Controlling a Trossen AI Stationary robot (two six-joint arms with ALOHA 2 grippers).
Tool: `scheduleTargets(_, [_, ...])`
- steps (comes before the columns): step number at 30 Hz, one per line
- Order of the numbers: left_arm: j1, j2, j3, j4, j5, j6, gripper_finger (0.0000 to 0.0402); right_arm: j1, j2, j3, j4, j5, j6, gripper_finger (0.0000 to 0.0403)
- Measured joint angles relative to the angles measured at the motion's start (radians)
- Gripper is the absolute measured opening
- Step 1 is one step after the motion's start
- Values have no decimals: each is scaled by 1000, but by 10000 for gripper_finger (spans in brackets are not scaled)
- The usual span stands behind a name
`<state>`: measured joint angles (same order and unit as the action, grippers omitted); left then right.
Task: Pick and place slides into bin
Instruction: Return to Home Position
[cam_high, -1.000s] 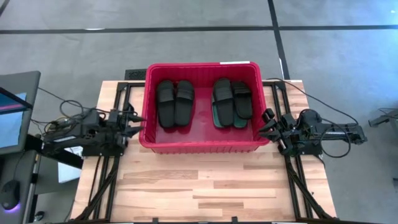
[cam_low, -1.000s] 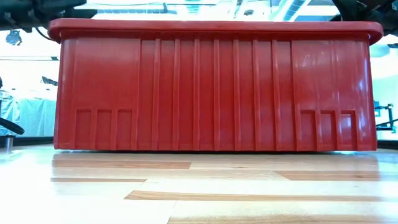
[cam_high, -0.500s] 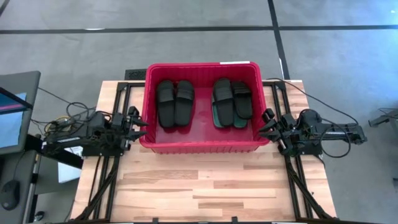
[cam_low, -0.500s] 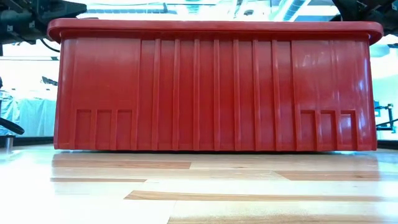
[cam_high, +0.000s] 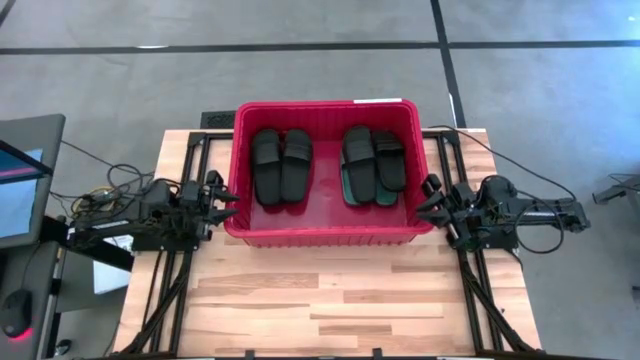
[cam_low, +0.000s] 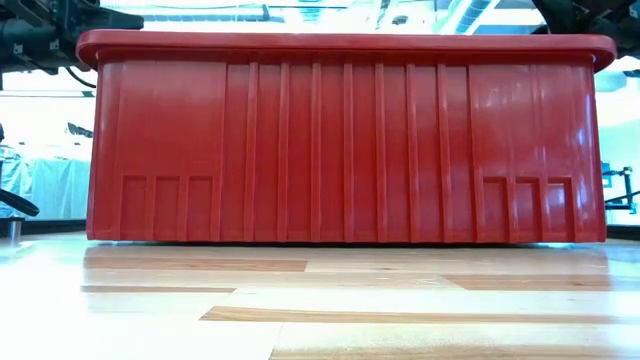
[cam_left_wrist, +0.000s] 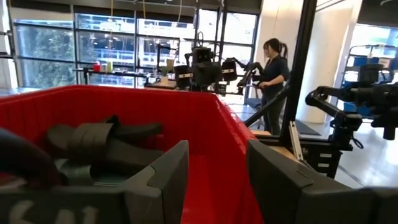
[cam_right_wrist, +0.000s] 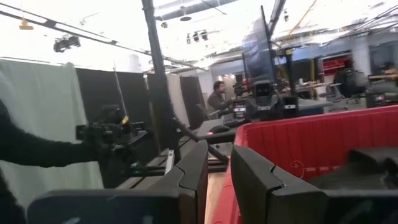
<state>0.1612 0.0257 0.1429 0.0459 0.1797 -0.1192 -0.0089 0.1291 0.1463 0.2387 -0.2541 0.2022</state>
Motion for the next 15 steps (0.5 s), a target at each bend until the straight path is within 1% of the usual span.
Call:
scheduleTargets(2, [0, 0, 0, -7, -10, 0, 148, -6, 0, 0, 0, 33, -7, 59])
scheduleTargets(5, [0, 0, 0, -6, -20, 0, 148, -19, 1, 0, -1, 71, -63, 59])
scheduleTargets(9, [0, 0, 0, -4, -23, 0, 148, -41, 1, 0, -7, 73, -81, 59])
scheduleTargets(15, [0, 0, 0, -2, -24, 9, 148, -112, 1, 0, -121, 89, -182, 59])
